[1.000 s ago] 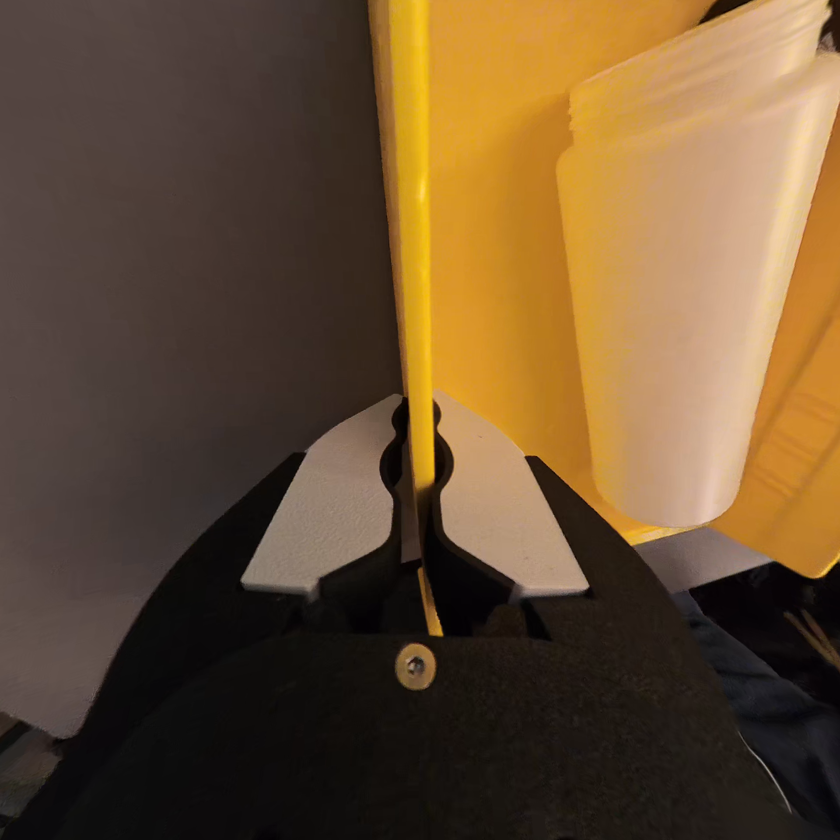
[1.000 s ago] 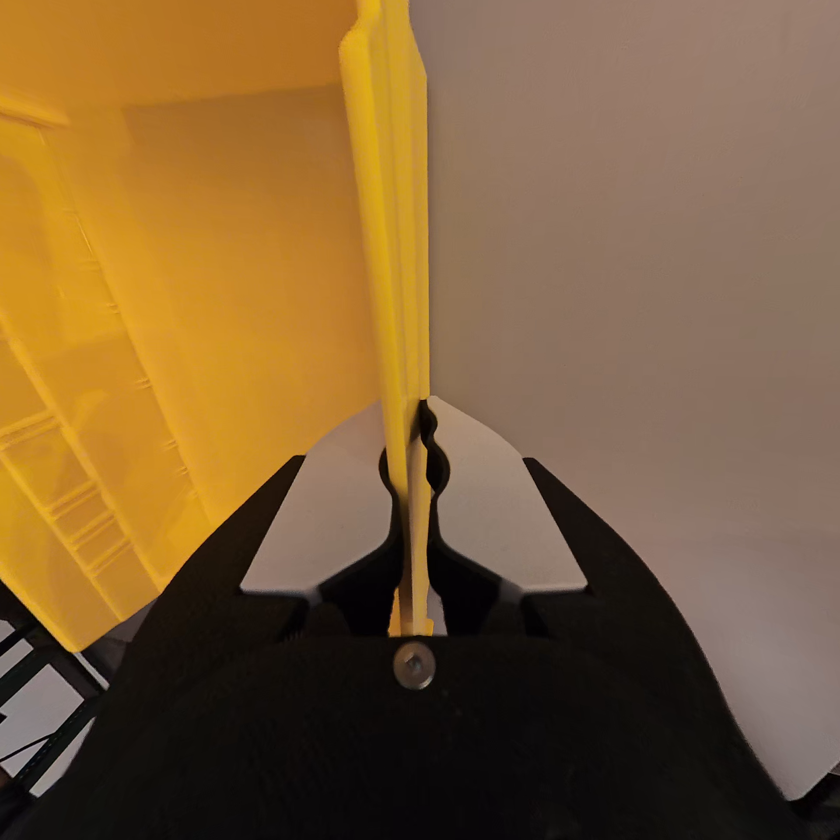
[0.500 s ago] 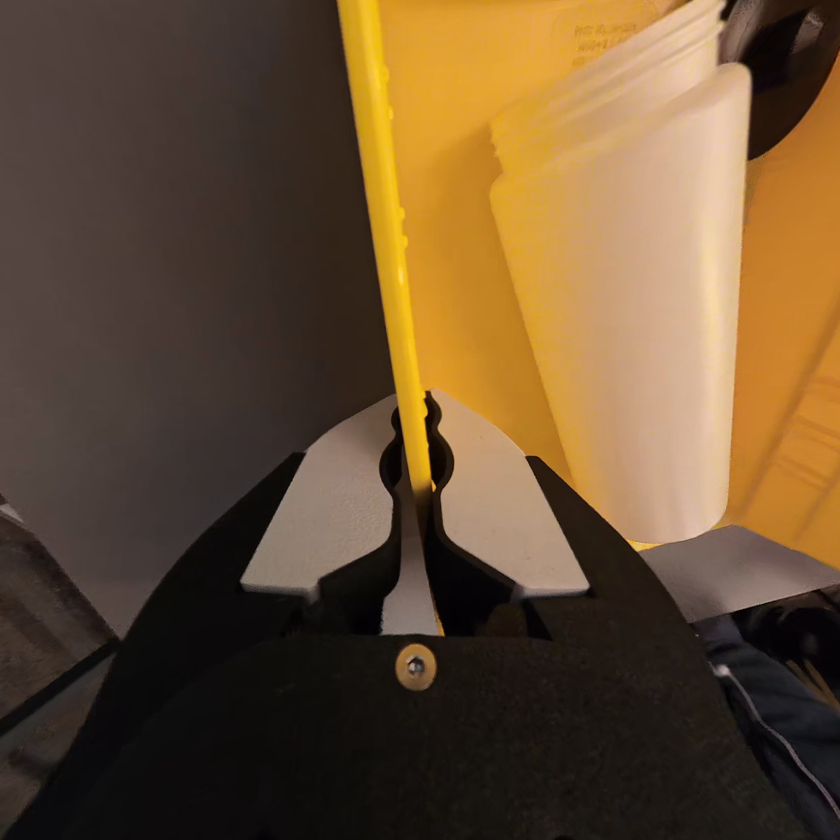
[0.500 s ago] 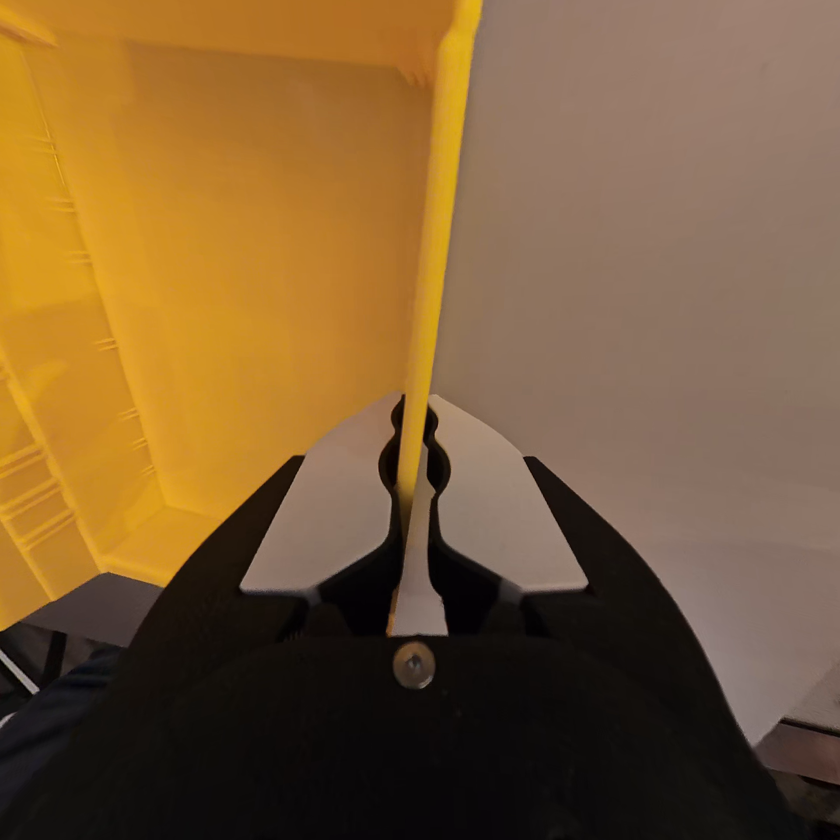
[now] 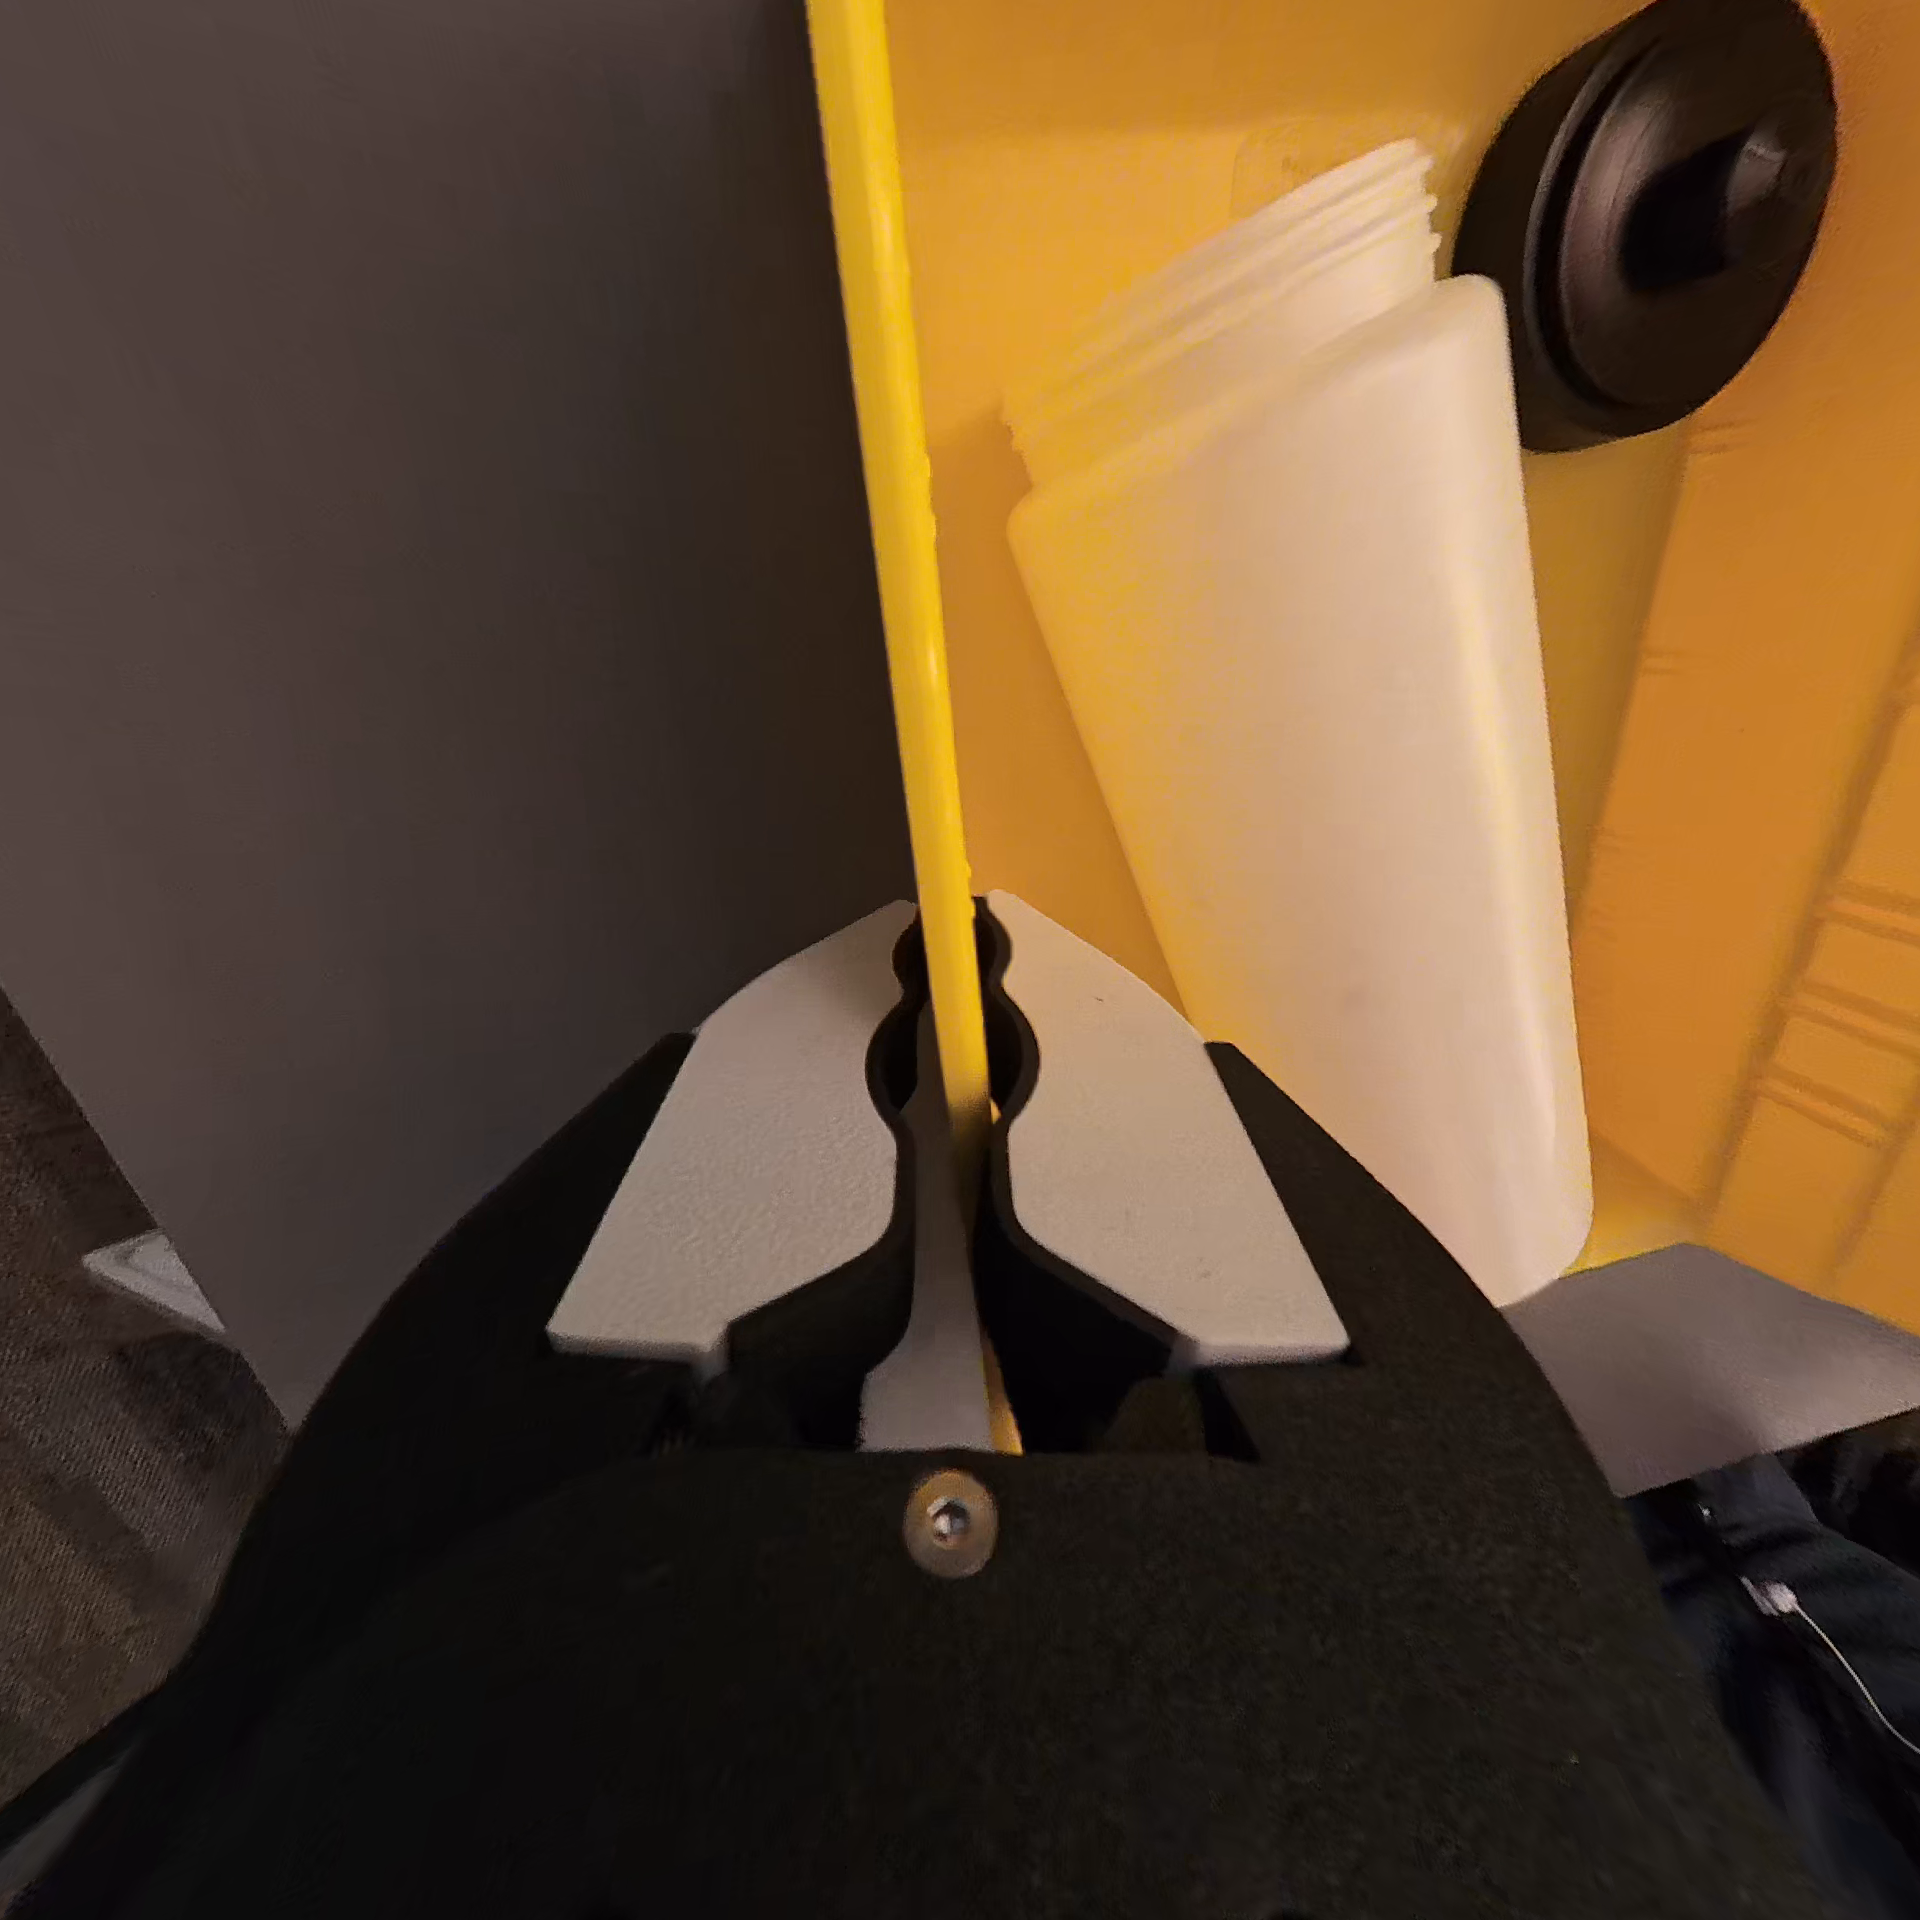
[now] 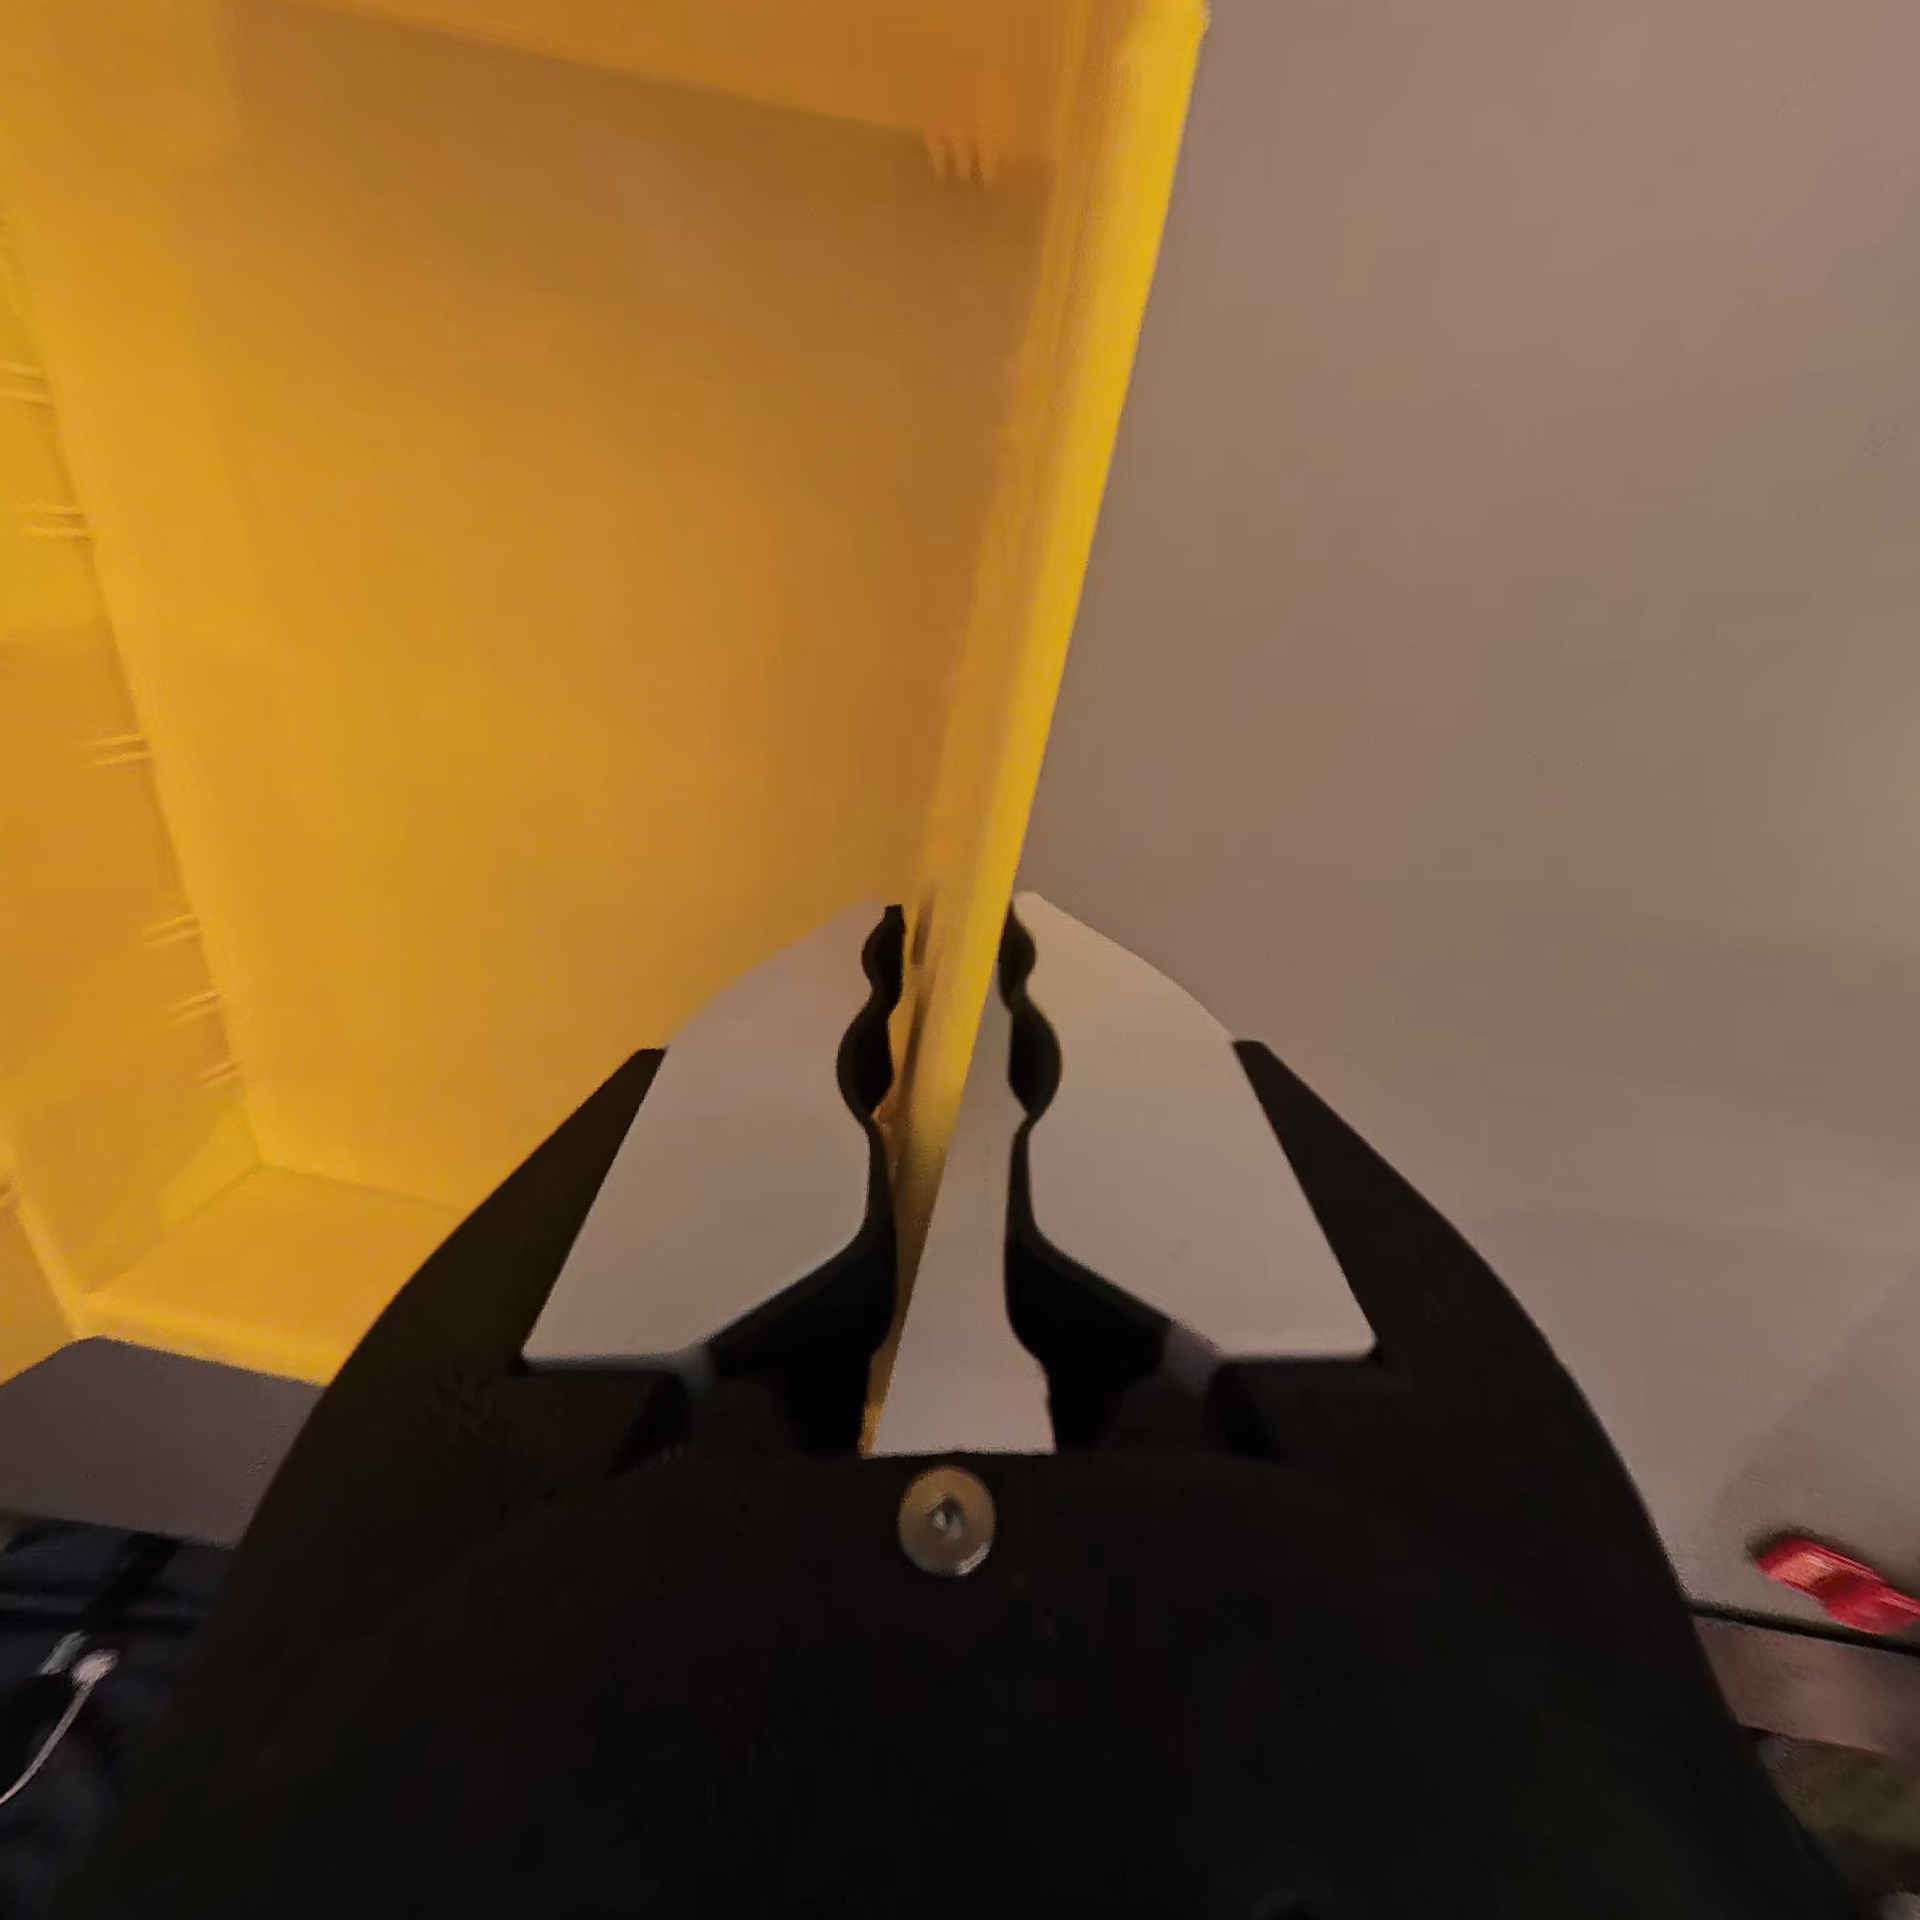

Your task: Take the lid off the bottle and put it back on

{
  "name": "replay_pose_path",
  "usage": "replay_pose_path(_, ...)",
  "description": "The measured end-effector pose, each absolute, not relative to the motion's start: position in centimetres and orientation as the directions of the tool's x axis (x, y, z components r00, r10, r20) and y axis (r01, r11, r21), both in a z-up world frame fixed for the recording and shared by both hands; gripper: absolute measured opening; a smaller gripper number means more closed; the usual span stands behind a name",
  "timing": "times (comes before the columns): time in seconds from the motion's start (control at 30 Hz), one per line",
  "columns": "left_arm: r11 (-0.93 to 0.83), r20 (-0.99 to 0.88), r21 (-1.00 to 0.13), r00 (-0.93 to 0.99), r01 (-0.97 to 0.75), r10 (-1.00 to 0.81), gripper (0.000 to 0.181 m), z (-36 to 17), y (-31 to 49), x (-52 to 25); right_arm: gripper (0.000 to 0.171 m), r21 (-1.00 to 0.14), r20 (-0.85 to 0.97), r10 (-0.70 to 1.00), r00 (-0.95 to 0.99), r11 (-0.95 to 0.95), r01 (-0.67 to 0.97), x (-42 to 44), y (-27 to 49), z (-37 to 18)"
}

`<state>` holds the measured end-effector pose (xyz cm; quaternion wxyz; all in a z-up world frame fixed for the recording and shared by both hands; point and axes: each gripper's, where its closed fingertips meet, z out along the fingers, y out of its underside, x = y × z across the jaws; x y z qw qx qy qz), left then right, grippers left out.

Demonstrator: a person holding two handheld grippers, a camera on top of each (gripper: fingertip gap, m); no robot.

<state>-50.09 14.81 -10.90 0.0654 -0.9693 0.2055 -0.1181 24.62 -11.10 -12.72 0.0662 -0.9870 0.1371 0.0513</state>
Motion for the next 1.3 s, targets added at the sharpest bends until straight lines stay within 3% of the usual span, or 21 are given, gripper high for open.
replay_pose_path(0.1, -0.892, 0.285, -0.283, 0.858, -0.352, -0.428, 0.033, -8.7, 14.7, -49.0, 0.028, -0.199, -0.059, -0.225, 0.973, -0.952, -0.232, 25.2, -10.7, -11.6)
replay_pose_path(0.23, -0.77, 0.2, -0.555, 0.849, -0.313, -0.489, 0.044, -3.0, 15.6, -49.0, 0.03, -0.469, 0.051, -0.214, 0.975, -0.868, -0.166, 26.5, -9.0, -6.2)
replay_pose_path(0.37, -0.481, -0.033, -0.813, 0.85, -0.329, -0.526, 0.053, 3.9, 14.8, -48.3, 0.03, -0.809, 0.175, -0.225, 0.958, -0.588, 0.01, 24.7, -7.1, 3.7)
replay_pose_path(0.47, -0.299, -0.132, -0.902, 0.859, -0.311, -0.495, 0.064, 6.8, 13.0, -46.5, 0.038, -0.932, 0.27, -0.2, 0.942, -0.299, 0.204, 19.6, -6.7, 10.5)
replay_pose_path(0.57, -0.163, -0.216, -0.931, 0.852, -0.327, -0.477, 0.078, 7.7, 11.6, -44.1, 0.065, -0.945, 0.328, -0.125, 0.937, -0.045, 0.325, 12.6, -6.1, 14.1)
replay_pose_path(0.67, -0.062, -0.282, -0.933, 0.826, -0.355, -0.487, 0.076, 7.4, 10.3, -41.2, 0.071, -0.94, 0.34, -0.007, 0.94, -0.008, 0.34, 6.5, -4.7, 14.0)
replay_pose_path(0.77, -0.007, -0.326, -0.925, 0.803, -0.38, -0.498, 0.074, 6.3, 9.8, -38.7, 0.074, -0.921, 0.39, -0.038, 0.92, 0.0, 0.39, 3.6, -3.0, 13.9)
replay_pose_path(1.13, -0.332, -0.206, -0.836, 0.81, -0.437, -0.549, 0.088, -0.6, 10.0, -37.7, 0.069, -0.901, 0.433, -0.184, 0.883, -0.105, 0.42, 3.5, -0.4, 11.8)
replay_pose_path(1.3, -0.276, -0.296, -0.85, 0.839, -0.449, -0.457, 0.086, 1.6, 10.1, -38.6, 0.069, -0.889, 0.455, -0.178, 0.872, -0.14, 0.435, 3.8, 0.2, 10.6)
